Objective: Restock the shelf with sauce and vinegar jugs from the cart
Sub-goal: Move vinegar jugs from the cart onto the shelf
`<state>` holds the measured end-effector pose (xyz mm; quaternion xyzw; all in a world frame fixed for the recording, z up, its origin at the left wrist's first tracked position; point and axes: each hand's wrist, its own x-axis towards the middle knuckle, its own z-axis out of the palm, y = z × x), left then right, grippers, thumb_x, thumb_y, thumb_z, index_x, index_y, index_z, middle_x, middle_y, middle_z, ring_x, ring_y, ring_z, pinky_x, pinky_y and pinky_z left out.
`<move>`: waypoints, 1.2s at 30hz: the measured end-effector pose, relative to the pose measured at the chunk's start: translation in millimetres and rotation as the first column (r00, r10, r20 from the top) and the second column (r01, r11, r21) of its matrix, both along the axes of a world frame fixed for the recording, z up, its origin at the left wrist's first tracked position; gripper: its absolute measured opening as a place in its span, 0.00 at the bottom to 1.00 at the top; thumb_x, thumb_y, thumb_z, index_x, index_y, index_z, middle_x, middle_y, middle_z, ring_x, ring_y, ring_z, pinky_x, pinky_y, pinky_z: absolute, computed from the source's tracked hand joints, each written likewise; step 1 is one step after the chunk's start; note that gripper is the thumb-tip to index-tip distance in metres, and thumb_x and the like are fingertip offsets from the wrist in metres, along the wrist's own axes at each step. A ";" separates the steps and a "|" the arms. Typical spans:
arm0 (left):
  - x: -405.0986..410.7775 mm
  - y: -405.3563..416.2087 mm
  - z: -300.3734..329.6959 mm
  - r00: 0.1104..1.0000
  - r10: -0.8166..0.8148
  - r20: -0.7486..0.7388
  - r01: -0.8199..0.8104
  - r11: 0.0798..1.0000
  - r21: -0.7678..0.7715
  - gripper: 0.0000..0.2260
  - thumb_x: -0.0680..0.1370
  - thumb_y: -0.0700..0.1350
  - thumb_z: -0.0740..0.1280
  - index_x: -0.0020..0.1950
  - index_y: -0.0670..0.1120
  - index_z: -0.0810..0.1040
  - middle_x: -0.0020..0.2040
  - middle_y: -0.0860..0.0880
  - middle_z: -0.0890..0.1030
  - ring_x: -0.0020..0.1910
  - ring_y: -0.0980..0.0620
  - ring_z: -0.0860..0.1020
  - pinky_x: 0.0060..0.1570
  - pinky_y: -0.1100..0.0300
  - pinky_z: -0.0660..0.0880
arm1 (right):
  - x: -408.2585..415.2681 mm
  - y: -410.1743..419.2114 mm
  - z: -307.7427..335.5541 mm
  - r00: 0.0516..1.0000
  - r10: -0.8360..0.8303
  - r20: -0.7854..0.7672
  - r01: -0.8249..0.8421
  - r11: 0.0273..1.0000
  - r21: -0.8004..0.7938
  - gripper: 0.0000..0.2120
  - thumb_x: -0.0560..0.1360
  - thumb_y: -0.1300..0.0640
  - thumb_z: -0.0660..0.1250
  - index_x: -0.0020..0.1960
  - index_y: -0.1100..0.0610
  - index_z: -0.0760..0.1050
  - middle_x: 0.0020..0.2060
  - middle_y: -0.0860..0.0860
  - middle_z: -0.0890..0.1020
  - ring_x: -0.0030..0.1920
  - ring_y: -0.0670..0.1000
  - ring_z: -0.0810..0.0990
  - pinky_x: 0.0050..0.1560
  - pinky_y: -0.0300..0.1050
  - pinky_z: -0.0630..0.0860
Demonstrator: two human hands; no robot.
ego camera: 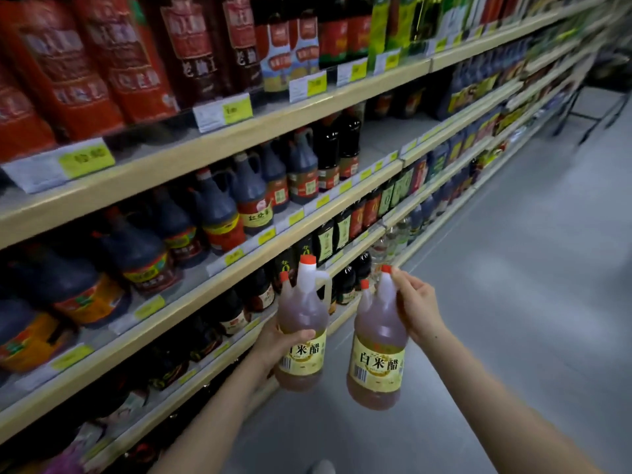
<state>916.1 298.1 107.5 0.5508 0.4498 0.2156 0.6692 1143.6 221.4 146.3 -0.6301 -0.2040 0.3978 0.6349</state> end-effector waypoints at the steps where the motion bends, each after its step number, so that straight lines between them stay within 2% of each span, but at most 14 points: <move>1: 12.0 11.0 0.9 1.000 -0.014 -0.006 0.014 1.000 0.009 0.31 0.50 0.56 0.74 0.51 0.55 0.74 0.49 0.53 0.82 0.48 0.56 0.81 0.46 0.60 0.77 | 12.0 7.1 1.9 1.000 -0.014 -0.003 0.014 1.000 0.004 0.10 0.76 0.52 0.65 0.44 0.57 0.81 0.30 0.49 0.83 0.33 0.47 0.80 0.33 0.39 0.77; 3: 37.4 30.3 2.8 0.999 -0.044 -0.008 0.044 0.999 0.020 0.31 0.49 0.57 0.74 0.51 0.56 0.74 0.48 0.55 0.82 0.47 0.59 0.80 0.44 0.63 0.76 | 37.7 20.3 4.5 1.000 -0.030 0.000 0.030 1.000 0.001 0.11 0.76 0.51 0.65 0.45 0.58 0.81 0.31 0.51 0.84 0.33 0.48 0.80 0.34 0.39 0.78; 6: 75.2 52.2 6.7 0.997 -0.073 -0.013 0.074 0.997 0.020 0.30 0.49 0.56 0.74 0.50 0.56 0.75 0.45 0.58 0.81 0.42 0.65 0.80 0.38 0.68 0.74 | 77.2 37.0 3.6 0.999 -0.035 -0.001 0.035 0.999 0.016 0.15 0.75 0.49 0.66 0.49 0.61 0.81 0.40 0.59 0.84 0.40 0.54 0.81 0.43 0.46 0.79; 9: 115.3 71.7 2.2 0.997 -0.068 -0.029 0.069 0.997 0.030 0.31 0.50 0.57 0.75 0.52 0.57 0.74 0.50 0.56 0.81 0.49 0.59 0.79 0.47 0.61 0.76 | 119.8 52.7 2.5 0.999 -0.042 -0.005 0.042 0.999 0.034 0.12 0.75 0.51 0.65 0.42 0.59 0.81 0.33 0.55 0.83 0.35 0.51 0.80 0.36 0.42 0.78; 11: 147.8 80.9 0.6 0.999 -0.049 -0.017 0.049 0.998 0.030 0.31 0.51 0.56 0.76 0.53 0.57 0.75 0.52 0.54 0.81 0.53 0.55 0.79 0.52 0.55 0.76 | 151.0 62.6 0.7 1.000 -0.030 -0.006 0.030 0.998 0.050 0.11 0.76 0.52 0.65 0.41 0.58 0.80 0.29 0.51 0.82 0.33 0.49 0.79 0.33 0.40 0.77; 17: 266.9 90.0 3.5 0.997 0.081 0.020 -0.081 0.997 0.003 0.33 0.50 0.55 0.77 0.54 0.53 0.76 0.53 0.49 0.82 0.51 0.52 0.80 0.53 0.53 0.77 | 266.3 86.8 12.5 0.999 0.041 0.032 -0.043 0.998 0.056 0.11 0.76 0.52 0.65 0.41 0.58 0.80 0.32 0.53 0.83 0.37 0.51 0.80 0.40 0.44 0.77; 19: 305.8 92.1 8.0 0.994 0.103 0.040 -0.103 0.995 -0.004 0.34 0.51 0.53 0.78 0.56 0.52 0.75 0.50 0.51 0.82 0.48 0.56 0.82 0.47 0.59 0.78 | 305.7 95.1 18.1 0.996 0.082 0.039 -0.084 0.993 0.078 0.11 0.76 0.53 0.64 0.40 0.58 0.80 0.31 0.52 0.83 0.36 0.50 0.80 0.38 0.42 0.77; 21: 340.6 93.4 13.4 0.993 0.103 0.060 -0.104 0.994 0.015 0.30 0.51 0.51 0.77 0.52 0.54 0.75 0.45 0.57 0.83 0.41 0.63 0.81 0.37 0.68 0.76 | 340.7 104.3 22.7 0.993 0.112 0.040 -0.115 0.990 0.085 0.12 0.77 0.54 0.63 0.44 0.61 0.80 0.35 0.55 0.84 0.37 0.51 0.81 0.39 0.43 0.78; 24: 377.8 98.1 15.7 0.992 0.113 0.055 -0.114 0.993 0.029 0.25 0.53 0.48 0.77 0.48 0.55 0.75 0.36 0.60 0.84 0.37 0.65 0.81 0.34 0.71 0.74 | 379.7 117.5 17.9 0.988 0.130 0.080 -0.137 0.987 0.086 0.12 0.77 0.54 0.63 0.46 0.61 0.81 0.37 0.55 0.84 0.38 0.52 0.81 0.40 0.43 0.78; 27: 399.5 112.3 10.7 0.988 0.151 0.014 -0.151 0.988 0.026 0.29 0.49 0.53 0.77 0.48 0.57 0.75 0.39 0.60 0.83 0.43 0.62 0.80 0.39 0.67 0.75 | 402.8 136.2 15.9 0.974 0.185 0.132 -0.198 0.977 0.085 0.11 0.77 0.55 0.63 0.44 0.60 0.81 0.32 0.51 0.83 0.35 0.48 0.80 0.38 0.41 0.77; 30: 414.5 132.0 5.2 0.984 0.175 -0.031 -0.175 0.985 0.009 0.32 0.48 0.57 0.76 0.51 0.58 0.74 0.50 0.54 0.81 0.51 0.56 0.78 0.48 0.59 0.75 | 420.8 164.8 13.5 0.964 0.226 0.140 -0.236 0.970 0.062 0.14 0.76 0.52 0.64 0.49 0.62 0.81 0.41 0.58 0.84 0.45 0.55 0.82 0.49 0.50 0.78; 32: 424.5 148.6 1.7 0.981 0.189 -0.048 -0.189 0.982 -0.007 0.35 0.47 0.58 0.76 0.53 0.57 0.72 0.50 0.53 0.80 0.49 0.57 0.78 0.47 0.60 0.74 | 430.2 184.5 13.0 0.961 0.239 0.139 -0.249 0.967 0.060 0.19 0.73 0.46 0.66 0.51 0.61 0.81 0.44 0.58 0.84 0.48 0.56 0.81 0.52 0.52 0.76; 34: 434.9 167.5 -0.2 0.980 0.194 -0.040 -0.194 0.981 0.005 0.37 0.45 0.59 0.76 0.53 0.56 0.73 0.48 0.54 0.80 0.47 0.59 0.78 0.44 0.62 0.75 | 438.2 202.1 12.8 0.960 0.239 0.145 -0.250 0.966 0.065 0.21 0.70 0.42 0.66 0.49 0.59 0.82 0.41 0.55 0.84 0.45 0.53 0.81 0.47 0.48 0.77; 36: 446.3 188.7 -4.2 0.979 0.203 -0.035 -0.202 0.979 0.013 0.42 0.43 0.61 0.79 0.55 0.55 0.74 0.52 0.51 0.82 0.50 0.54 0.79 0.51 0.55 0.77 | 446.1 218.2 16.7 0.951 0.259 0.167 -0.275 0.958 0.076 0.18 0.70 0.44 0.66 0.44 0.59 0.81 0.35 0.53 0.83 0.40 0.52 0.80 0.42 0.45 0.77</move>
